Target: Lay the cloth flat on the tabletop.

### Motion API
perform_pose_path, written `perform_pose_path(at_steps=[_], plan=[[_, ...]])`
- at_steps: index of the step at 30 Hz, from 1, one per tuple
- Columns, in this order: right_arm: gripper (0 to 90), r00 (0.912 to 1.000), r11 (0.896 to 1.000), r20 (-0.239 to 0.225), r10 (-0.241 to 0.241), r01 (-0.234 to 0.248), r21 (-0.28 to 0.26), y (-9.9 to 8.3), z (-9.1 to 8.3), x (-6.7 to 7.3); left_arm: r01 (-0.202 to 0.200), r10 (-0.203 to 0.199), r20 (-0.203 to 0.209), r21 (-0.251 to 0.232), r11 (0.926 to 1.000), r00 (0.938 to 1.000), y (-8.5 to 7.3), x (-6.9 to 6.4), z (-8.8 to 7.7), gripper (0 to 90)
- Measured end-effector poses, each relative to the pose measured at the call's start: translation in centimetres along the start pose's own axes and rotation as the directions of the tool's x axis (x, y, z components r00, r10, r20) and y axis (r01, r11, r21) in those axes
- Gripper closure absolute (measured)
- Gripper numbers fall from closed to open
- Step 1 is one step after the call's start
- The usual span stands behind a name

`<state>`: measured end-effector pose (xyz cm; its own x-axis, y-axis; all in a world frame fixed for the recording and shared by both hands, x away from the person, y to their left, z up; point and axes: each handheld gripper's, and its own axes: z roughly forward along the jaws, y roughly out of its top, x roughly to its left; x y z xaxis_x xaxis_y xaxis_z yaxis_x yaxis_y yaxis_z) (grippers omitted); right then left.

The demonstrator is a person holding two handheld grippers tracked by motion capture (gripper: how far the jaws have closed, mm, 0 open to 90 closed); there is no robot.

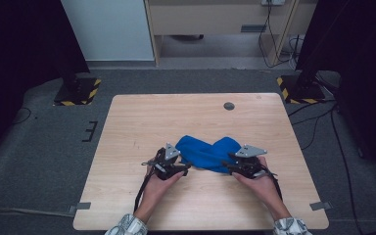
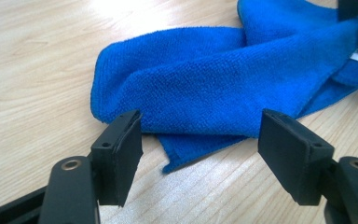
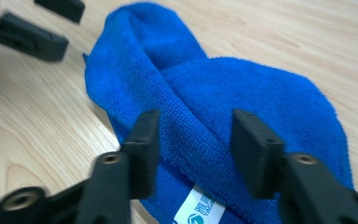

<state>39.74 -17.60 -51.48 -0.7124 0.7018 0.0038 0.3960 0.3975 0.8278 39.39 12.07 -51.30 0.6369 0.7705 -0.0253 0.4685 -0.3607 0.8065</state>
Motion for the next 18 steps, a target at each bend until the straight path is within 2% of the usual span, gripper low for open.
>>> perform_pose_path(at_steps=[1, 2, 4, 6, 12, 14, 16, 18], plan=[[71.0, 0.9999, 1.0, -0.013, -0.01, 0.01, 0.004, 0.1, 0.1, 0.1, 0.0, 0.0, 0.003, -0.008, 1.0, 1.0, 0.1, 0.0, -0.1, 29.9], [71.0, 0.9999, 1.0, -0.013, -0.01, 0.01, 0.004, 0.1, 0.1, 0.1, 0.0, 0.0, 0.003, -0.008, 1.0, 1.0, 0.1, 0.0, -0.1, 29.9], [82.2, 0.9995, 1.0, -0.021, -0.023, 0.023, 0.005, 0.4, 0.1, 0.2, 0.003, -0.003, 0.006, -0.014, 0.9999, 1.0, 0.1, 0.0, -0.1, 29.9], [87.1, 0.9993, 1.0, -0.028, -0.023, 0.023, -0.001, 0.5, -0.1, 0.2, 0.001, -0.001, 0.007, -0.016, 0.9999, 1.0, 0.2, 0.0, -0.2, 29.9], [89.2, 0.9991, 1.0, -0.038, -0.019, 0.018, -0.025, 0.7, -0.6, 0.0, 0.003, -0.003, 0.002, -0.021, 0.9998, 1.0, 0.2, 0.1, -0.4, 29.9], [89.4, 0.9988, 0.999, -0.049, 0.0, -0.002, -0.048, 0.9, -1.2, -0.2, 0.004, -0.004, -0.001, -0.025, 0.9997, 1.0, 0.3, 0.2, -0.5, 30.0], [89.4, 0.9968, 0.993, -0.064, 0.048, -0.055, -0.109, 1.3, -2.4, -0.7, 0.006, -0.006, 0.0, -0.029, 0.9996, 1.0, 0.3, 0.2, -0.6, 30.3], [89.4, 0.9961, 0.99, -0.062, 0.063, -0.07, -0.124, 1.4, -2.8, -0.9, 0.003, -0.003, -0.001, -0.031, 0.9995, 1.0, 0.4, 0.2, -0.7, 30.7]])
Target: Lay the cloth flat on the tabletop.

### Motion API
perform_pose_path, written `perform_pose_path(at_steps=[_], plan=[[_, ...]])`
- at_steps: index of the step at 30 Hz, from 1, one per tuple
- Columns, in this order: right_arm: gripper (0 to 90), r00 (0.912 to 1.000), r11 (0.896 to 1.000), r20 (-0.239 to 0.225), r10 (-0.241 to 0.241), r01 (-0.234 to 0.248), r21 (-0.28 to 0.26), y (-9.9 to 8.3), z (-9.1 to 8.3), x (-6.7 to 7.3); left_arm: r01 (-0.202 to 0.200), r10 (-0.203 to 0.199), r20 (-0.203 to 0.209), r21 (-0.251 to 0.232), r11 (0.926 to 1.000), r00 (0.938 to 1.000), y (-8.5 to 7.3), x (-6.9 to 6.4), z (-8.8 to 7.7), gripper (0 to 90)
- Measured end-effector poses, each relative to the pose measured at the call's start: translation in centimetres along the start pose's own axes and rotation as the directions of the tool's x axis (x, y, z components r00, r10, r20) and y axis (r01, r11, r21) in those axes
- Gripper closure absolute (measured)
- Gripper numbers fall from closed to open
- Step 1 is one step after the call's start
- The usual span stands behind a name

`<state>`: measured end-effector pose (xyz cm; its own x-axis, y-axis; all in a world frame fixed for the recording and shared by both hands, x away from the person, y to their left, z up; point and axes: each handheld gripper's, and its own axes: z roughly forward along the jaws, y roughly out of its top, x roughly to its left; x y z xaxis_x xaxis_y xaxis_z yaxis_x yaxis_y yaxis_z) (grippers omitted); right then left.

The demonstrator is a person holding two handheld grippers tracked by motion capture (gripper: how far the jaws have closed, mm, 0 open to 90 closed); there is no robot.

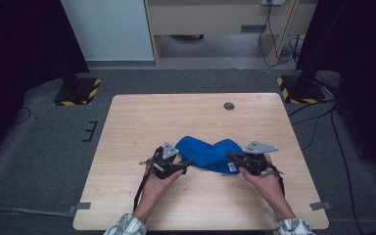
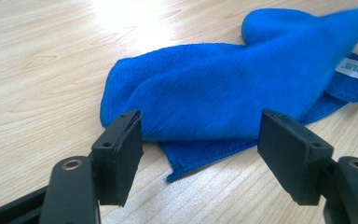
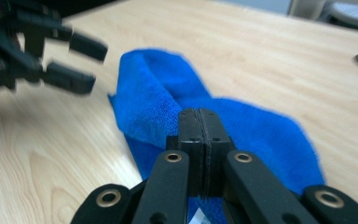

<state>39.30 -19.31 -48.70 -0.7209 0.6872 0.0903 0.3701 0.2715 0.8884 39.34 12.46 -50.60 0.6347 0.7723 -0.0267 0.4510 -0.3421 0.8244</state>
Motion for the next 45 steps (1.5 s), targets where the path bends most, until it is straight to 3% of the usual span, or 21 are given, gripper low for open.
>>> perform_pose_path(at_steps=[2, 4, 5, 7, 10, 12, 13, 20, 23, 26, 31, 39, 40, 41, 43, 44, 45], plan=[[89.4, 0.9995, 1.0, 0.028, 0.013, -0.012, -0.012, 0.1, -0.6, -0.6, 0.0, 0.0, 0.001, -0.002, 1.0, 1.0, 0.1, 0.0, 0.0, 31.1], [89.3, 0.9937, 0.998, 0.095, 0.06, -0.061, 0.01, -0.5, -0.7, -1.9, -0.001, 0.001, 0.007, -0.002, 1.0, 1.0, 0.1, 0.0, 0.0, 33.3], [89.3, 0.9937, 0.998, 0.095, 0.06, -0.061, 0.01, -0.5, -0.7, -1.9, -0.007, 0.007, 0.007, 0.003, 1.0, 1.0, 0.2, 0.0, 0.2, 33.3], [89.3, 0.9869, 0.995, 0.144, 0.072, -0.081, 0.055, -1.2, 0.0, -3.0, -0.006, 0.006, 0.007, 0.008, 1.0, 1.0, 0.2, 0.0, 0.4, 34.4], [89.2, 0.9818, 0.992, 0.174, 0.075, -0.092, 0.091, -1.8, 1.0, -3.7, -0.007, 0.007, 0.012, 0.012, 0.9999, 0.9999, 0.4, 0.2, 1.0, 34.9], [89.2, 0.9813, 0.991, 0.179, 0.072, -0.09, 0.098, -1.8, 1.3, -3.9, -0.015, 0.015, 0.005, 0.015, 0.9998, 0.9999, 0.5, 0.2, 1.3, 34.9], [89.2, 0.9801, 0.99, 0.181, 0.081, -0.1, 0.099, -1.9, 1.5, -4.1, -0.038, 0.039, -0.01, 0.031, 0.9988, 0.9992, 0.3, 0.1, 1.5, 35.0], [88.9, 0.9782, 0.986, 0.2, 0.056, -0.086, 0.142, -2.2, 2.2, -4.1, -0.042, 0.043, -0.002, 0.056, 0.9975, 0.9991, 0.1, 0.1, 2.6, 35.5], [88.4, 0.9722, 0.982, 0.23, 0.042, -0.082, 0.168, -2.4, 3.1, -4.4, -0.06, 0.061, -0.018, 0.039, 0.9975, 0.998, 0.1, 0.0, 2.9, 35.0], [87.3, 0.973, 0.98, 0.227, 0.041, -0.083, 0.179, -2.6, 3.3, -4.4, -0.081, 0.081, -0.008, 0.028, 0.9964, 0.9967, 0.4, -0.1, 3.5, 33.8], [86.4, 0.9763, 0.982, 0.212, 0.046, -0.083, 0.172, -2.7, 3.2, -4.4, -0.053, 0.053, 0.012, 0.038, 0.9978, 0.9985, 1.0, 0.5, 4.4, 31.0], [85.9, 0.9775, 0.981, 0.204, 0.052, -0.089, 0.173, -2.8, 3.2, -4.3, -0.02, 0.015, 0.084, 0.058, 0.9981, 0.9963, 1.6, 1.2, 6.0, 28.7], [86.0, 0.9778, 0.981, 0.203, 0.052, -0.088, 0.174, -2.8, 3.2, -4.3, -0.024, 0.019, 0.087, 0.058, 0.998, 0.996, 1.6, 1.1, 6.2, 30.7], [86.2, 0.978, 0.981, 0.201, 0.055, -0.09, 0.17, -2.7, 3.2, -4.2, -0.039, 0.033, 0.096, 0.058, 0.9975, 0.9948, 1.6, 1.0, 6.4, 44.4], [86.2, 0.9787, 0.982, 0.198, 0.052, -0.087, 0.169, -2.7, 3.1, -4.2, -0.06, 0.055, 0.082, 0.065, 0.9961, 0.9951, 1.7, 0.8, 6.3, 49.3], [86.4, 0.9791, 0.982, 0.197, 0.052, -0.086, 0.166, -2.7, 3.1, -4.1, -0.073, 0.068, 0.085, 0.064, 0.9953, 0.9941, 1.7, 0.6, 6.1, 61.4], [86.5, 0.9791, 0.983, 0.196, 0.055, -0.088, 0.162, -2.6, 3.0, -4.0, -0.087, 0.083, 0.08, 0.056, 0.9946, 0.9933, 1.8, 0.5, 5.7, 67.7]])
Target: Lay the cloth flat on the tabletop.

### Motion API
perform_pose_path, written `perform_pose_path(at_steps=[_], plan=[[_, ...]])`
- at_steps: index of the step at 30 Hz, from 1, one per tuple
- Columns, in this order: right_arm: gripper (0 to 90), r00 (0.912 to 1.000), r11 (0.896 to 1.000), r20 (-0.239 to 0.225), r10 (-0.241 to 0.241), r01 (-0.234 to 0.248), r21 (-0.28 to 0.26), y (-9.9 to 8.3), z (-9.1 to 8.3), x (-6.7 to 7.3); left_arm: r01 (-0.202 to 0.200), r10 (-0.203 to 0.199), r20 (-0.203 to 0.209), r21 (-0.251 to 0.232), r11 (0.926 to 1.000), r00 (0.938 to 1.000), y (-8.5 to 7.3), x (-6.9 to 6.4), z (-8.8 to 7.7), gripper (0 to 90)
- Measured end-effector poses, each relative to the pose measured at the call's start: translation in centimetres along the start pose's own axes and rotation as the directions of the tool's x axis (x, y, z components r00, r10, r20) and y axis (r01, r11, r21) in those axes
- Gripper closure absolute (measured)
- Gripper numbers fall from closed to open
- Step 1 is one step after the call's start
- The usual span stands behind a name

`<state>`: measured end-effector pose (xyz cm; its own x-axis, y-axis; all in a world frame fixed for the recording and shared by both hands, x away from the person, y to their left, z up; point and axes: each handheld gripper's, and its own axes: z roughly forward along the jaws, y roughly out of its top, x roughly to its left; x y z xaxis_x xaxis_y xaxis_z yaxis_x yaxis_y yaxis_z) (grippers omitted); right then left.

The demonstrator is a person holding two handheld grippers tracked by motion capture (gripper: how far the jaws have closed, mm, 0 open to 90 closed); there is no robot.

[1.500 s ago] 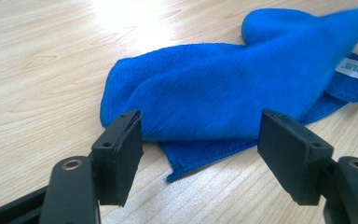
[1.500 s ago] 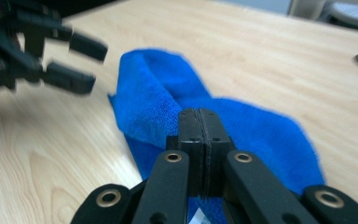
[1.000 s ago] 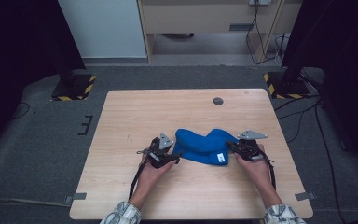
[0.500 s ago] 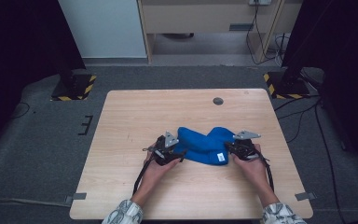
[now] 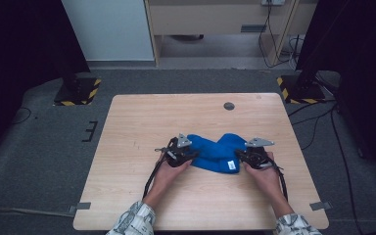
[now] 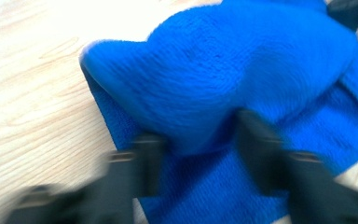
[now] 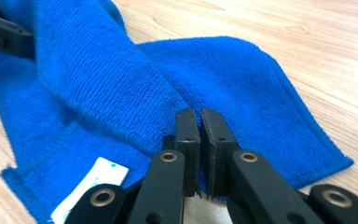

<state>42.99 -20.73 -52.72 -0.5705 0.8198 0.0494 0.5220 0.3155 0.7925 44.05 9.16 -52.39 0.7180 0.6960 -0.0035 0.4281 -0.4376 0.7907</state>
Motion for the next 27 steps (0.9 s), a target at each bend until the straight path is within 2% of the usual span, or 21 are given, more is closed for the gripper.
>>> perform_pose_path(at_steps=[1, 2, 4, 5, 10, 11, 14, 16, 17, 20, 24, 27], plan=[[86.6, 1.0, 1.0, -0.006, -0.005, 0.005, -0.003, 0.0, -0.1, 0.1, -0.006, 0.006, -0.004, -0.007, 1.0, 1.0, 0.0, -0.1, -0.3, 76.0], [86.7, 0.9999, 1.0, -0.011, -0.003, 0.003, -0.006, 0.1, -0.2, 0.3, 0.001, -0.001, 0.006, -0.025, 0.9997, 1.0, 0.1, -0.1, -0.9, 80.7], [87.0, 0.9995, 1.0, -0.028, -0.017, 0.016, -0.024, 0.3, -0.7, 1.2, 0.014, -0.013, 0.005, -0.044, 0.9989, 0.9999, 0.1, -0.1, -1.8, 85.9], [87.0, 0.9995, 1.0, -0.028, -0.017, 0.016, -0.024, 0.3, -0.7, 1.2, 0.022, -0.022, 0.003, -0.046, 0.9987, 0.9998, 0.1, 0.0, -2.4, 85.9], [84.1, 0.9967, 0.997, -0.056, -0.059, 0.056, -0.05, 0.7, -1.6, 3.0, 0.054, -0.054, -0.003, -0.061, 0.9966, 0.9985, 0.0, 0.4, -5.1, 86.7], [78.6, 0.996, 0.995, -0.062, -0.064, 0.06, -0.075, 1.0, -2.0, 3.3, 0.069, -0.069, -0.002, -0.061, 0.9957, 0.9976, 0.0, 0.6, -6.0, 86.7], [71.5, 0.9961, 0.993, -0.062, -0.062, 0.055, -0.102, 1.2, -2.7, 3.4, 0.074, -0.074, -0.003, -0.06, 0.9954, 0.9972, -0.1, 0.6, -6.6, 86.6], [62.7, 0.9979, 0.988, -0.043, -0.049, 0.042, -0.146, 1.5, -3.9, 2.9, 0.069, -0.069, -0.006, -0.052, 0.9963, 0.9976, -0.2, 0.7, -6.7, 86.5], [62.7, 0.9979, 0.988, -0.043, -0.049, 0.042, -0.146, 1.5, -3.9, 2.9, 0.071, -0.072, -0.007, -0.05, 0.9962, 0.9974, -0.3, 0.8, -6.7, 86.5], [54.5, 0.9997, 0.984, 0.001, -0.023, 0.023, -0.175, 1.4, -5.2, 1.6, 0.079, -0.08, -0.008, -0.044, 0.9959, 0.9968, -0.4, 1.0, -6.5, 86.3], [53.0, 0.999, 0.988, 0.043, 0.009, -0.002, -0.154, 0.3, -6.0, -0.4, 0.07, -0.07, -0.018, -0.025, 0.9973, 0.9974, -0.5, 1.0, -6.2, 86.0], [56.4, 0.9979, 0.993, 0.058, 0.029, -0.022, -0.115, -0.6, -5.6, -1.8, 0.073, -0.074, -0.024, -0.023, 0.9971, 0.997, -0.6, 1.1, -6.1, 85.7]])
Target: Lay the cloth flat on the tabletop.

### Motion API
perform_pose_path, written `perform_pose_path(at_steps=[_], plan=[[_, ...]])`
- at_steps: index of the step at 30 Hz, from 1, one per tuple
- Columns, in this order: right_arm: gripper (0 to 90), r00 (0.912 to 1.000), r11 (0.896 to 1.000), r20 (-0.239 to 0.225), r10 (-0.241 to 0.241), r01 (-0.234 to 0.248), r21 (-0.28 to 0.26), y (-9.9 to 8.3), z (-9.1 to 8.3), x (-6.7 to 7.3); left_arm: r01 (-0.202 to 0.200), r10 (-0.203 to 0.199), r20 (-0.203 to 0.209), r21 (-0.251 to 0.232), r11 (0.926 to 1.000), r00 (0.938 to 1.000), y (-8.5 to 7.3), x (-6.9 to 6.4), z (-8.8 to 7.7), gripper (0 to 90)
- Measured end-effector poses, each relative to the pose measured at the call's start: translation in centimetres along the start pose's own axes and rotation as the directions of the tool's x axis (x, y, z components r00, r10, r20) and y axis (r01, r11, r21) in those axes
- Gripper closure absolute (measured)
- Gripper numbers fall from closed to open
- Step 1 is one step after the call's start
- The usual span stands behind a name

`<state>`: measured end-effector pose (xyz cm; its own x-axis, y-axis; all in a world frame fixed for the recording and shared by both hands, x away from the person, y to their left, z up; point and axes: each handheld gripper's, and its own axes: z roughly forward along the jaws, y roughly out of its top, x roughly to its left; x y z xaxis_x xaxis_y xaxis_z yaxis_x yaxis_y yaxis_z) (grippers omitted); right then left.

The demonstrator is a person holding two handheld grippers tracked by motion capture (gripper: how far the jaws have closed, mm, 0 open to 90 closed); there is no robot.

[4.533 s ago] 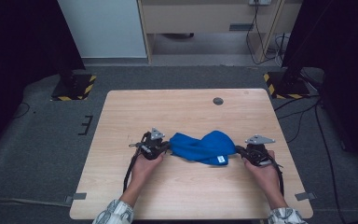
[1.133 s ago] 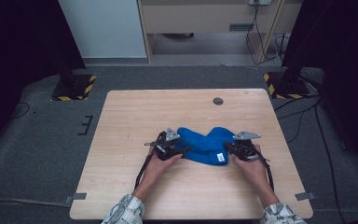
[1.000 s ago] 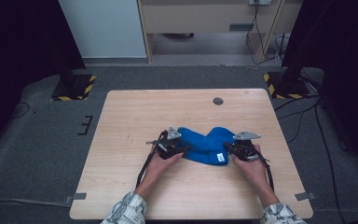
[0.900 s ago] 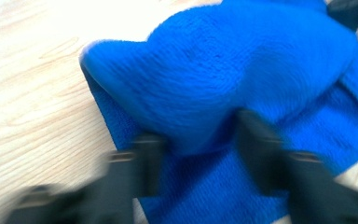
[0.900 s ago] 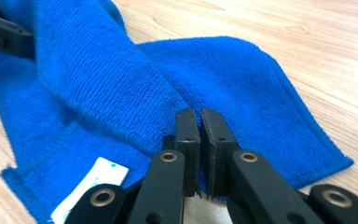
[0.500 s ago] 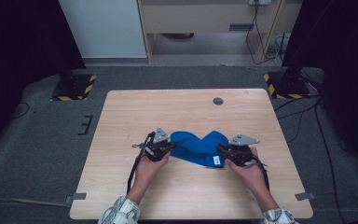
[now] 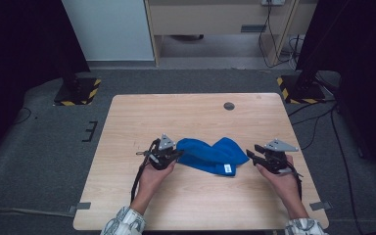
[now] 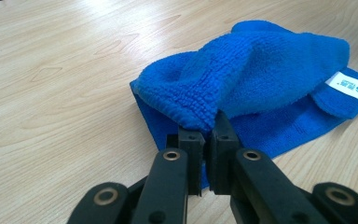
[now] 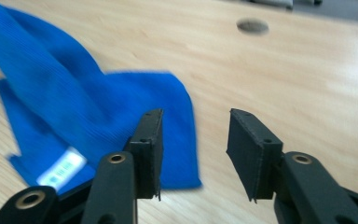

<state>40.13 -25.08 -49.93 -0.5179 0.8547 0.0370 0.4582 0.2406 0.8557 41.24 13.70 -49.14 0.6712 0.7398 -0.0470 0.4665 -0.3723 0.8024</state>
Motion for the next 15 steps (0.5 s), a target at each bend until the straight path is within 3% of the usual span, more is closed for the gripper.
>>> perform_pose_path(at_steps=[3, 5, 8, 15], plan=[[56.6, 1.0, 0.999, -0.003, 0.005, -0.005, 0.048, -0.8, 1.1, -0.6, -0.002, 0.002, -0.006, 0.005, 1.0, 1.0, -0.1, 0.1, 0.1, 85.7], [56.3, 0.9995, 0.998, 0.0, 0.03, -0.03, 0.063, -1.0, 1.5, -0.8, -0.002, 0.002, -0.009, 0.008, 1.0, 1.0, -0.3, 0.1, 0.2, 85.7], [55.7, 0.9995, 0.996, -0.011, 0.029, -0.028, 0.082, -1.4, 2.1, -0.7, -0.006, 0.006, -0.013, 0.018, 0.9998, 0.9999, -0.5, 0.2, 0.4, 85.6], [53.6, 0.9997, 0.992, -0.023, -0.003, 0.005, 0.125, -1.4, 3.3, 0.9, 0.003, -0.003, -0.018, 0.032, 0.9995, 0.9998, -0.9, 0.6, 0.7, 85.3]])
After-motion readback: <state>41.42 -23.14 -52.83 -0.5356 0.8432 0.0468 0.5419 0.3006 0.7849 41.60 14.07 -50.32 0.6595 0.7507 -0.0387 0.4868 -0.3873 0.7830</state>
